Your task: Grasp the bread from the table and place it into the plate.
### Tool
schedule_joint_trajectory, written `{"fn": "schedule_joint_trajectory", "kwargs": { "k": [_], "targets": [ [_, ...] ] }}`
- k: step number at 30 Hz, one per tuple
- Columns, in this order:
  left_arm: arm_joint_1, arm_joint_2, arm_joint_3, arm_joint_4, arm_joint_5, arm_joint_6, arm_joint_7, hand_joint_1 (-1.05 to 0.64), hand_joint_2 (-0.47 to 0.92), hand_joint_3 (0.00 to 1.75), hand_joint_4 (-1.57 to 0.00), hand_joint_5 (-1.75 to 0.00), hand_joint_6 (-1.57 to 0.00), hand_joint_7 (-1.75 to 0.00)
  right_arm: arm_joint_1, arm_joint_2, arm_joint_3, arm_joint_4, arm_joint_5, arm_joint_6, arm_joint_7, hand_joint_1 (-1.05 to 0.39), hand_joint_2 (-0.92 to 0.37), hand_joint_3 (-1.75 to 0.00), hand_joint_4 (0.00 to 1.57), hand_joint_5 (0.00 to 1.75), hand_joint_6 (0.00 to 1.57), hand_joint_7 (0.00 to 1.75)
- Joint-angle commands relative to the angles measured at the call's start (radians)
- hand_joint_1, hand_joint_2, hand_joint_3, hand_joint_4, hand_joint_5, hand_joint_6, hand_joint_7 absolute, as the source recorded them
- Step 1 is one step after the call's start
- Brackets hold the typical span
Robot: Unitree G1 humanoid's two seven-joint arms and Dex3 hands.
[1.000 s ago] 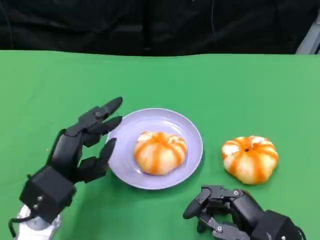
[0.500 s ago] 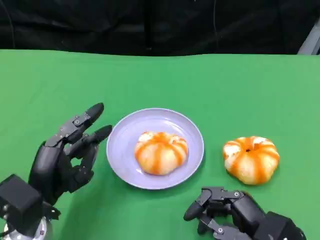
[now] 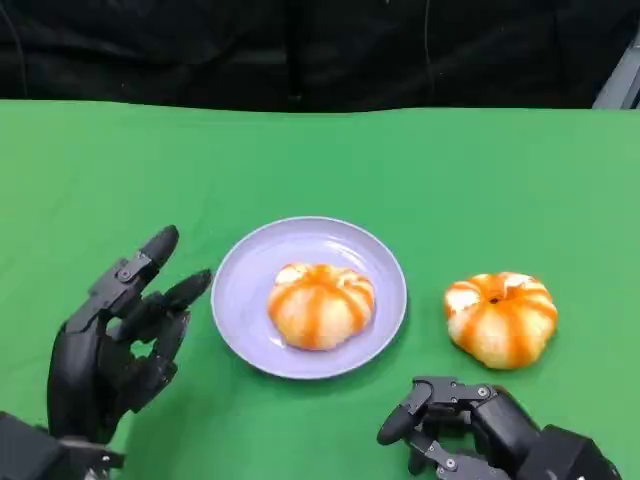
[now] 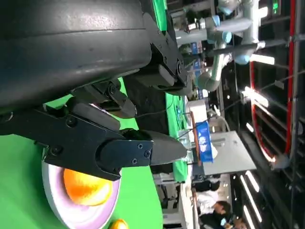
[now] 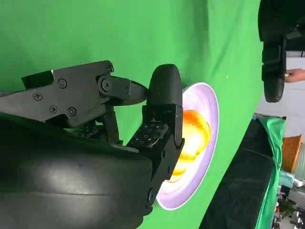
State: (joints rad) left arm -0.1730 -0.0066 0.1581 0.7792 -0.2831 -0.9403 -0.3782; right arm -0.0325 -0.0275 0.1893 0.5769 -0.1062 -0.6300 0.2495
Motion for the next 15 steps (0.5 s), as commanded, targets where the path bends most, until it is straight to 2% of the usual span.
{"fn": "schedule_joint_trajectory", "kwargs": {
  "k": [1, 15],
  "targets": [
    [0.015, -0.002, 0.024, 0.027, -0.015, -0.027, -0.012, -0.56, 0.92, 0.38, -0.82, -0.06, -0.59, -0.03, 0.003, -0.02, -0.01, -0.002, 0.009, -0.013, 0.001, -0.14, -0.92, -0.48, 0.66, 1.55, 0.79, 1.0],
    [0.039, -0.027, 0.053, 0.07, -0.032, -0.052, -0.041, -0.53, 0.92, 0.37, -0.85, -0.05, -0.61, -0.02, 0.006, -0.024, -0.014, -0.002, 0.016, -0.016, 0.01, -0.15, -0.92, -0.47, 0.66, 1.52, 0.8, 0.97]
  ]
}}
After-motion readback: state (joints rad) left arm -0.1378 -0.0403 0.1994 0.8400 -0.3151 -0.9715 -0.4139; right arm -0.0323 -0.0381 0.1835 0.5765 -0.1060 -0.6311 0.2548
